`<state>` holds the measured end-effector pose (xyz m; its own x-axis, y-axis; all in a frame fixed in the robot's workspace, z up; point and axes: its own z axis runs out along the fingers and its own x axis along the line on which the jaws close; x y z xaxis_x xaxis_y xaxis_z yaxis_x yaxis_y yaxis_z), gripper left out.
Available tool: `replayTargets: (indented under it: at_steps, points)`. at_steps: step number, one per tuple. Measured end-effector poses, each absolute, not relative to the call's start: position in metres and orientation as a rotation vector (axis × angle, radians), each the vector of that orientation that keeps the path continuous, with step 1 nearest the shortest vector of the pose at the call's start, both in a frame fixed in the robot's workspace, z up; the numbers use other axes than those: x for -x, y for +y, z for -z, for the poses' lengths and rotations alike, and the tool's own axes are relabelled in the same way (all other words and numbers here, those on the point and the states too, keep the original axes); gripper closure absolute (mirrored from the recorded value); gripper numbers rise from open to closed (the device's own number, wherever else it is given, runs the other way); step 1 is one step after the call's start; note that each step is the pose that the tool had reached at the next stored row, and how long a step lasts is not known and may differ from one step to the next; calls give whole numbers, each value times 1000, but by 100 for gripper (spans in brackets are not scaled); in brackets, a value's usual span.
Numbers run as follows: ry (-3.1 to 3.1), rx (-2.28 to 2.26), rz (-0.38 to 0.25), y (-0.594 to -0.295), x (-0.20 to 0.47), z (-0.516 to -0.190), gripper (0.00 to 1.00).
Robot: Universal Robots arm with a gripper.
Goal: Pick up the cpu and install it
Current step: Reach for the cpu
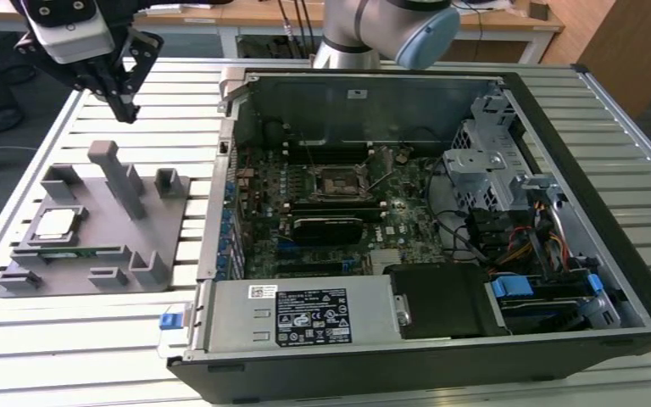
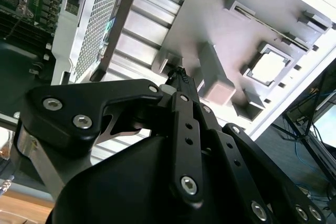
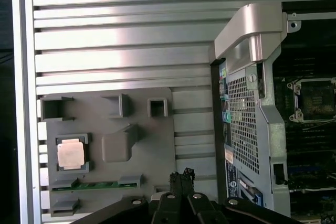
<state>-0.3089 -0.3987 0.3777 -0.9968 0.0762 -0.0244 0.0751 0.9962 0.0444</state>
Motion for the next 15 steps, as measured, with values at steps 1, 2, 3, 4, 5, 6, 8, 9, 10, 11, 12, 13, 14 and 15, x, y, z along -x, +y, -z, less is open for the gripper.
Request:
replayTargets:
  at_steps: [1,2,3,4,5,6,8,9,10,11,12,13,14,15]
  points:
    - [3113,-118,-68,-399,311,-378,89]
    - [3113,-118,-68,-398,313,-377,89]
    - [3113,-118,-68,-398,315,-377,89]
    - [3113,-118,-68,-398,316,-377,89]
    - [3113,-118,-68,-398,318,-377,89]
    - [3113,-118,-68,-398,319,-377,89]
    - [3113,-118,-68,-398,322,-376,89]
    - [3113,-118,-68,-398,324,-376,89]
    - [3113,-118,-68,-398,325,-376,89]
    - [3113,-118,-68,-398,326,-376,89]
    - [3113,-118,-68,-398,327,-375,89]
    - [3113,-118,-68,-398,328,-375,89]
    - [3113,-118,-68,-398,329,-375,89]
    - [3113,-118,-68,-398,330,-375,89]
